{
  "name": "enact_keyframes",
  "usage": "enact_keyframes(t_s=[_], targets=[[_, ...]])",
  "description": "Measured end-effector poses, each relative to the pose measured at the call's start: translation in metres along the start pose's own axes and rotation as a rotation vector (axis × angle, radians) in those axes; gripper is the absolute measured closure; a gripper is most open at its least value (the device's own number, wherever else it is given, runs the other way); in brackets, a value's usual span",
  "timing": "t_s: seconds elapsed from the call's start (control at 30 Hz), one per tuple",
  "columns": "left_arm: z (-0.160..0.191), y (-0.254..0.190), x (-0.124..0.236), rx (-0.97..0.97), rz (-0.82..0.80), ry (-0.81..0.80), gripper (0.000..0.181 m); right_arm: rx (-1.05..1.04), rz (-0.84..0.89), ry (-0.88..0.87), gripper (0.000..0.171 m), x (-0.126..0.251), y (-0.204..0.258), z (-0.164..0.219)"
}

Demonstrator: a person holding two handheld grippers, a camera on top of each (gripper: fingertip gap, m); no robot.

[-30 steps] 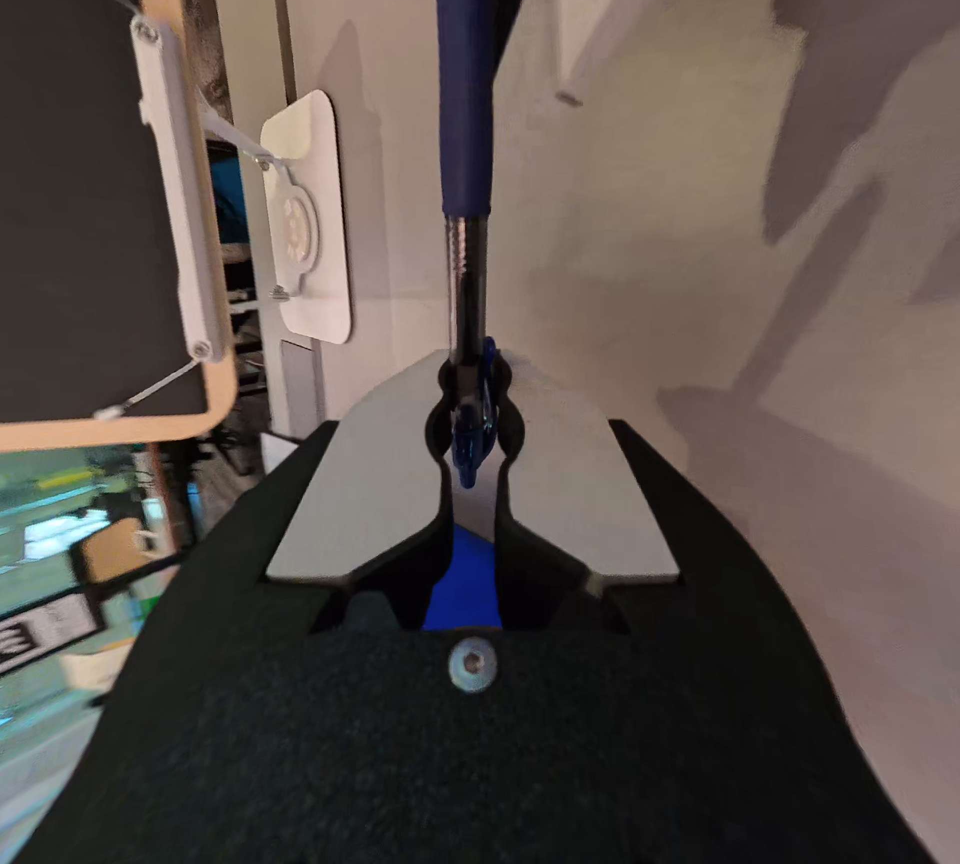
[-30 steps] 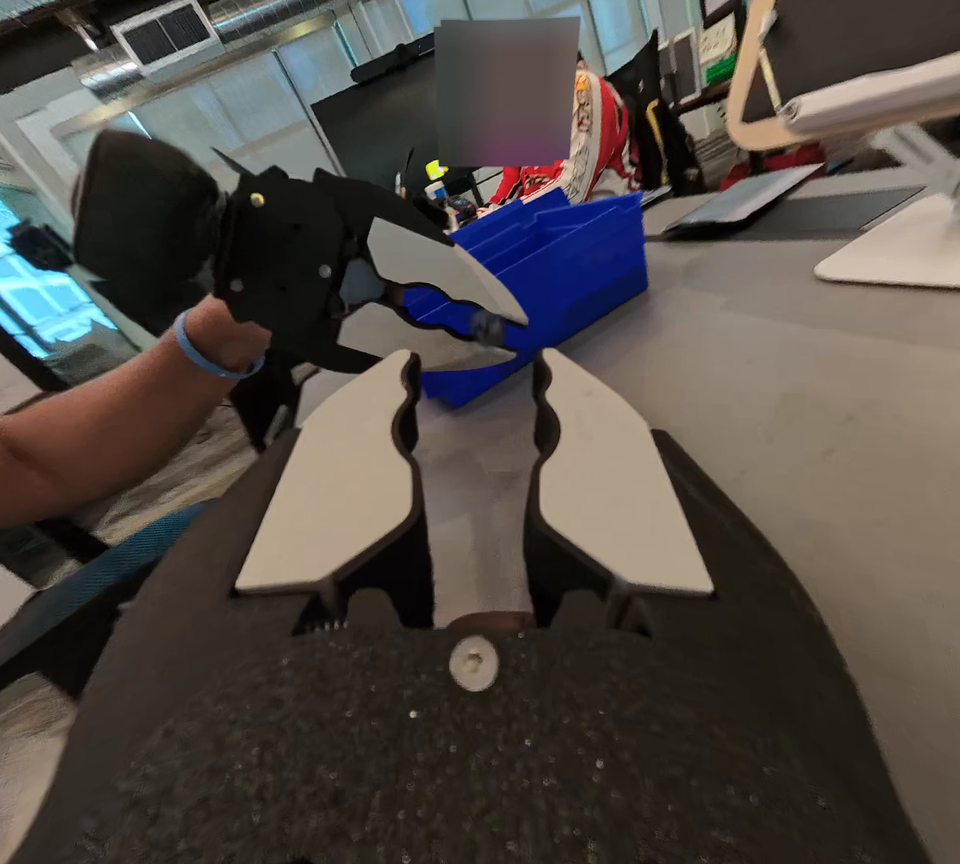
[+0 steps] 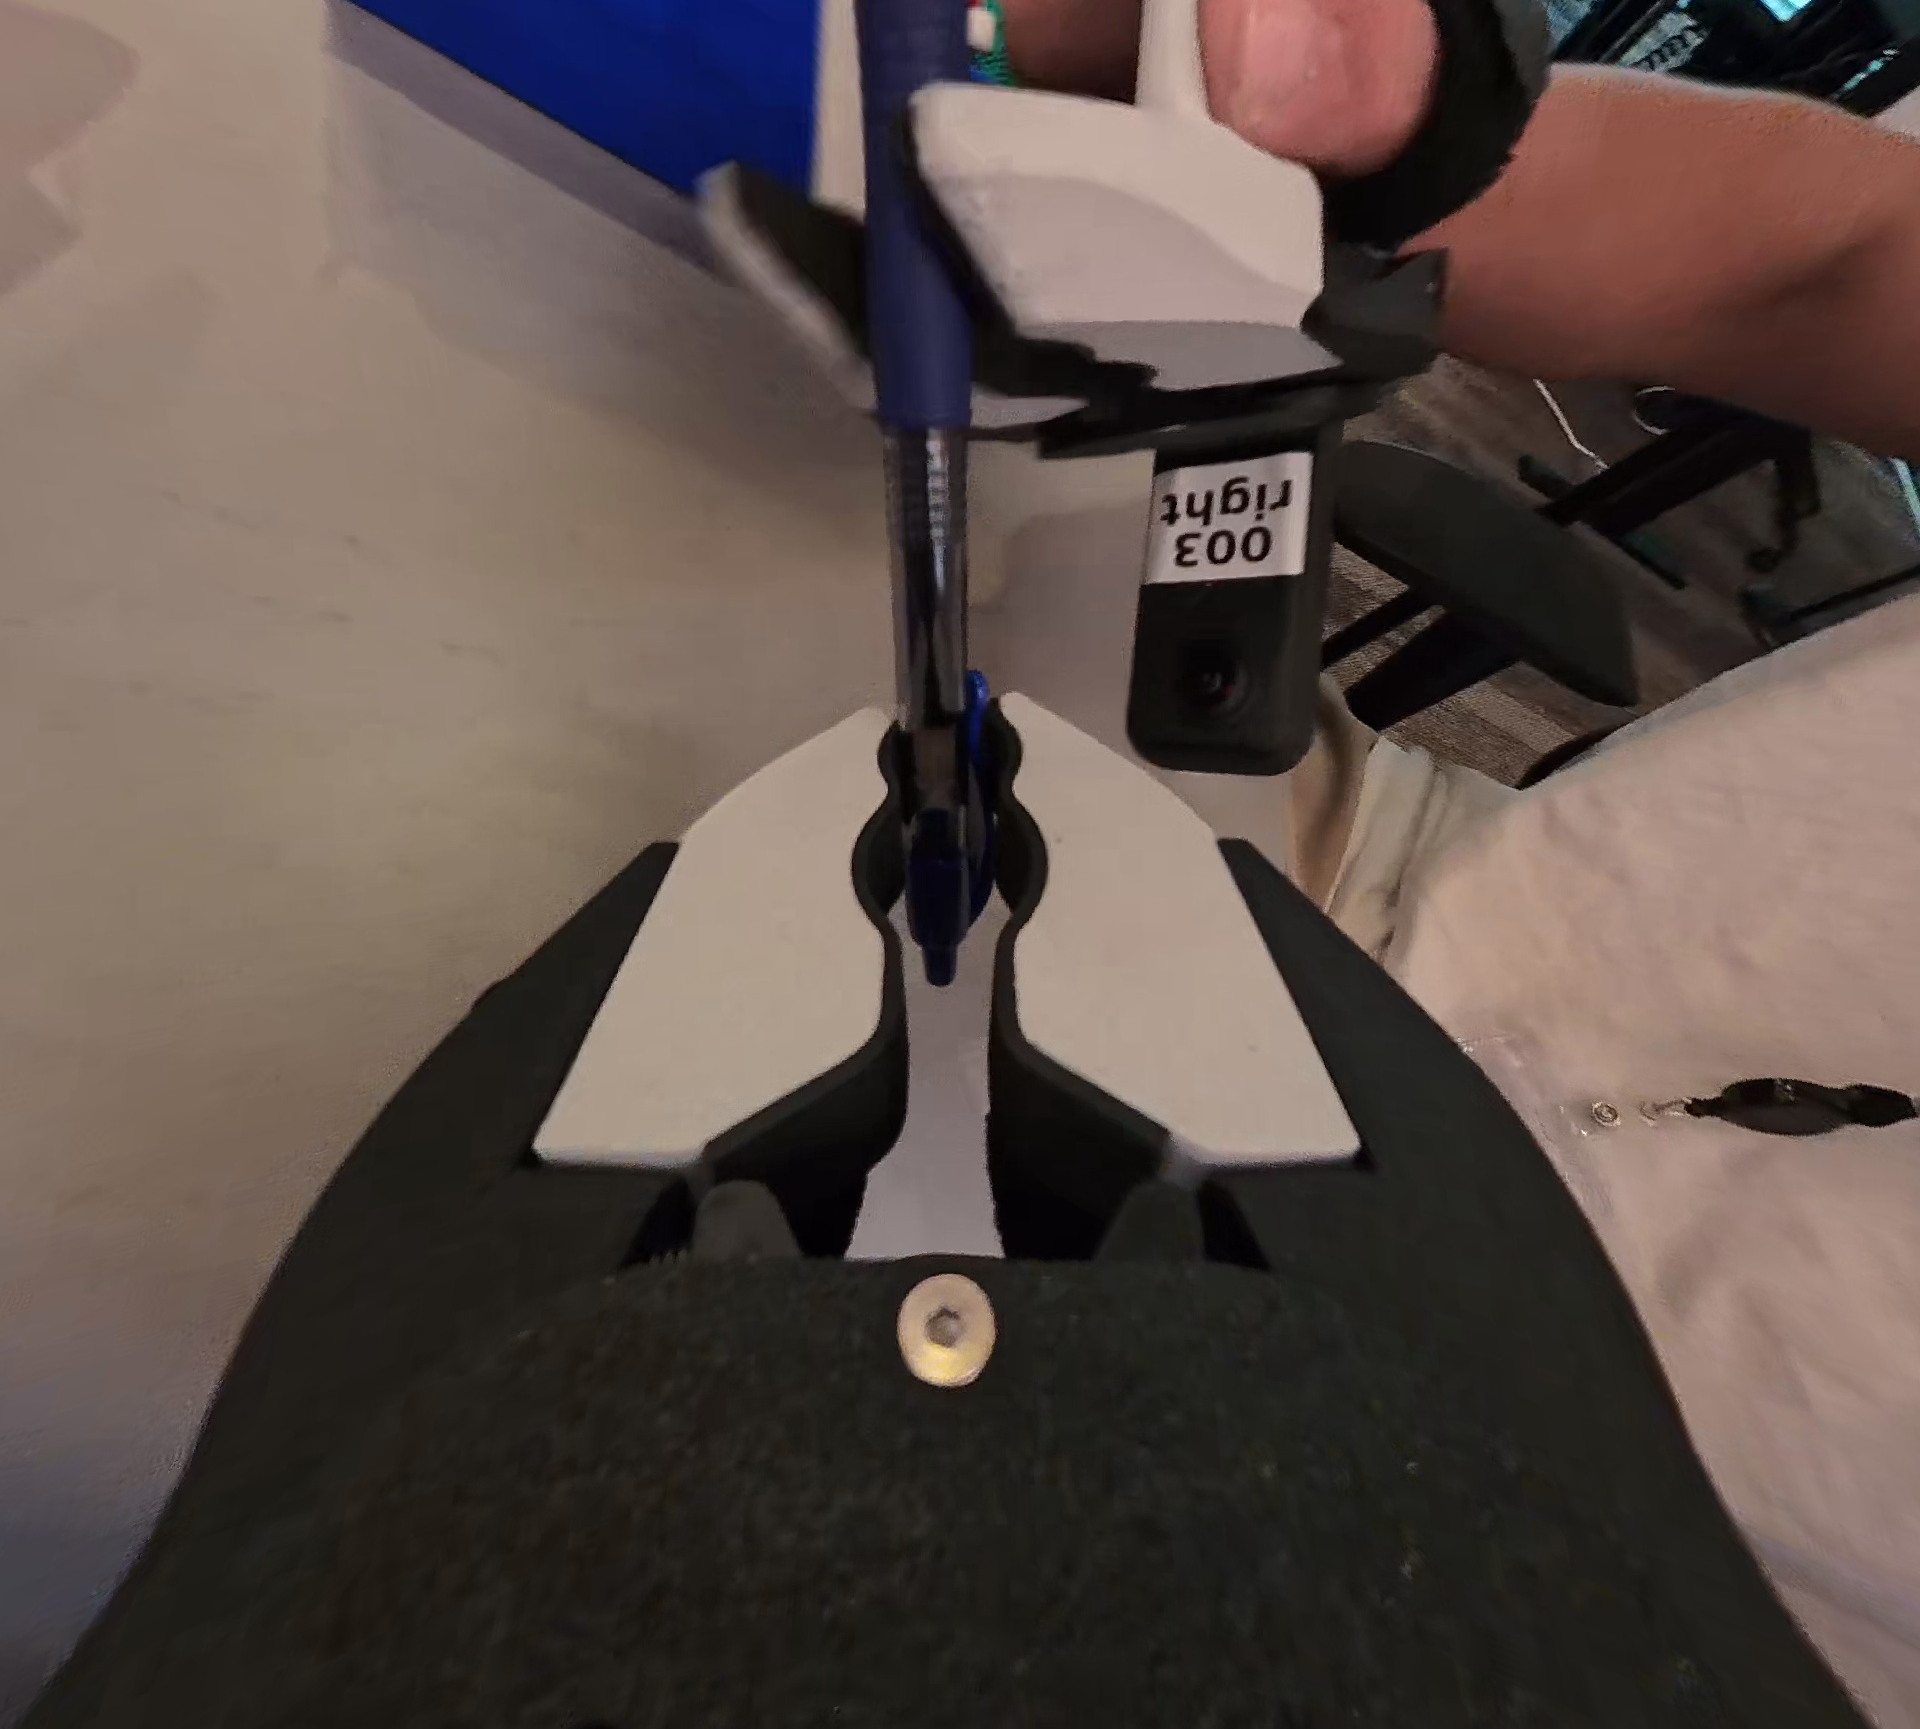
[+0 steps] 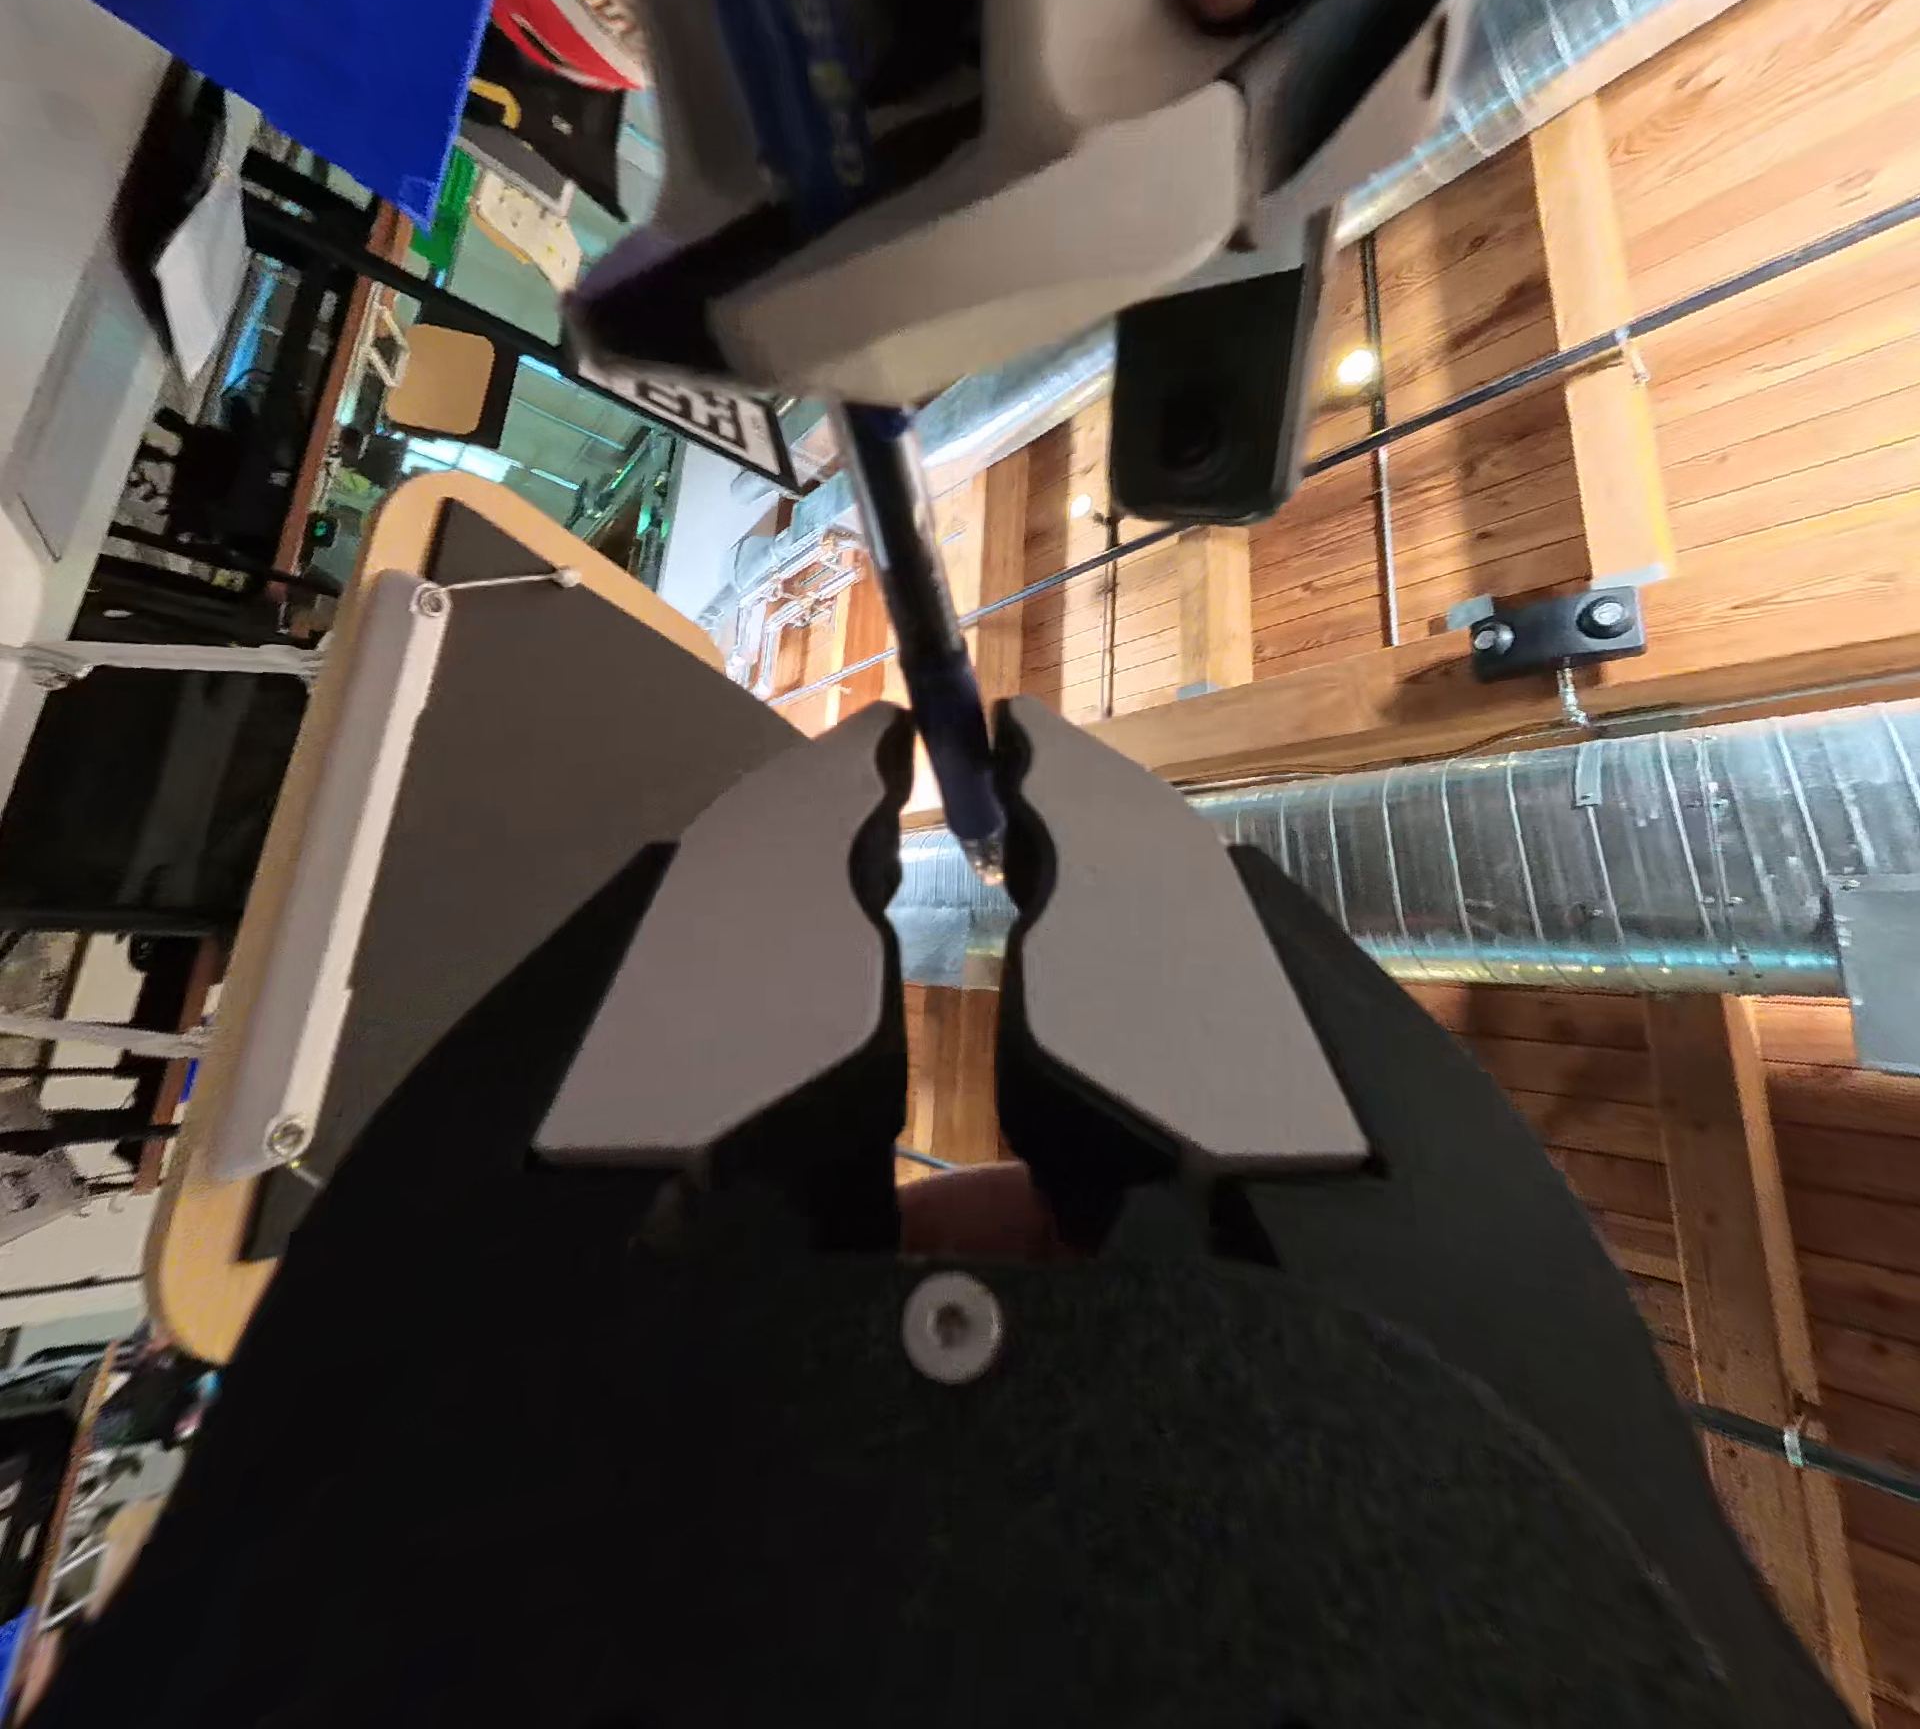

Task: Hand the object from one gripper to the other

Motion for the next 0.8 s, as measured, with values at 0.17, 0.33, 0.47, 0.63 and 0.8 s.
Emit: enact_keyframes(t_s=[0.17, 0.33, 0.47, 0.63, 0.8], targets=[[0.001, -0.001, 0.001, 0.005, 0.025, -0.026, 0.169, -0.024, -0.049, 0.011, 0.158, 0.001, 0.002, 0.000], [0.011, -0.013, 0.005, -0.050, 0.023, -0.058, 0.146, -0.055, -0.074, 0.031, 0.160, 0.011, 0.007, -0.003], [0.033, -0.017, 0.028, -0.117, -0.133, -0.153, 0.116, -0.239, -0.163, 0.120, 0.160, 0.026, 0.012, 0.000], [0.048, -0.026, 0.047, -0.104, -0.196, -0.413, 0.111, -0.934, -0.384, 0.246, 0.160, 0.039, 0.018, -0.010], [0.053, -0.025, 0.040, -0.089, -0.161, -0.445, 0.119, -1.764, -0.710, 0.069, 0.160, 0.038, 0.009, -0.048]])
Point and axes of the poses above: each gripper's, where its closed fingertips meet, x back along the fingers, z out of its underside, y = z × x across the jaws, the point moved 4 cm from there along x, back along the fingers, and after that the axes turned 6 degrees about x, right-handed, at the moved point
